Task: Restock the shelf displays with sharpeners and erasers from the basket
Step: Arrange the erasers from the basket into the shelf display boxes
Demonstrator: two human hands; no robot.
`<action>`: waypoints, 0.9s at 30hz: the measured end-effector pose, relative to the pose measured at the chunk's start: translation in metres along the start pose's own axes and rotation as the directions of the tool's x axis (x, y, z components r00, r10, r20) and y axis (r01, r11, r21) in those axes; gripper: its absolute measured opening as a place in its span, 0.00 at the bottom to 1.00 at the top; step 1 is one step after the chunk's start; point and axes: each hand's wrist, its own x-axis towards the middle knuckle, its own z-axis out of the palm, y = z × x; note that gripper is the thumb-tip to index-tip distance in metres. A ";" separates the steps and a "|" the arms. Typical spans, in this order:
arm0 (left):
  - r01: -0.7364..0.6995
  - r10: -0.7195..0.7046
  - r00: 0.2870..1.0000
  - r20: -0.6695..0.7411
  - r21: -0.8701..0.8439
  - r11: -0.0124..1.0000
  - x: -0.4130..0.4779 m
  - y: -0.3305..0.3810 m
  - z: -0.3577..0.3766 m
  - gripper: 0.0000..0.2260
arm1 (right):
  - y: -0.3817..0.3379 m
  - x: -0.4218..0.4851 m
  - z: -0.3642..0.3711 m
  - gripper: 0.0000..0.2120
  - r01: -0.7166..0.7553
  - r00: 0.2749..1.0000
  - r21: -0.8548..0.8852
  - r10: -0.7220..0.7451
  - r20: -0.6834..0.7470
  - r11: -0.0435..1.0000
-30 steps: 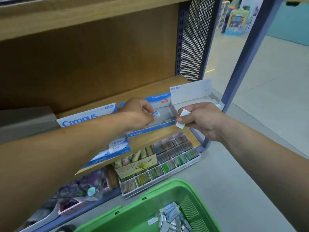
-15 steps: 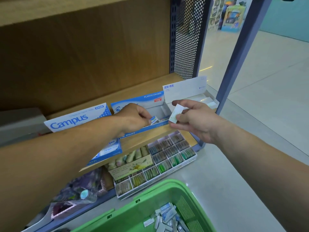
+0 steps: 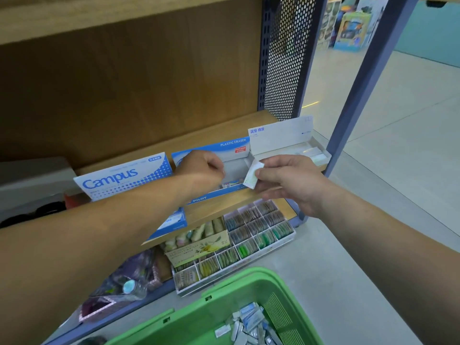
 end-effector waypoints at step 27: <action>-0.262 0.223 0.962 0.158 0.313 0.913 0.072 0.087 0.098 0.05 | 0.051 0.033 -0.099 0.23 0.152 0.824 -0.426 -0.352 -0.444 0.892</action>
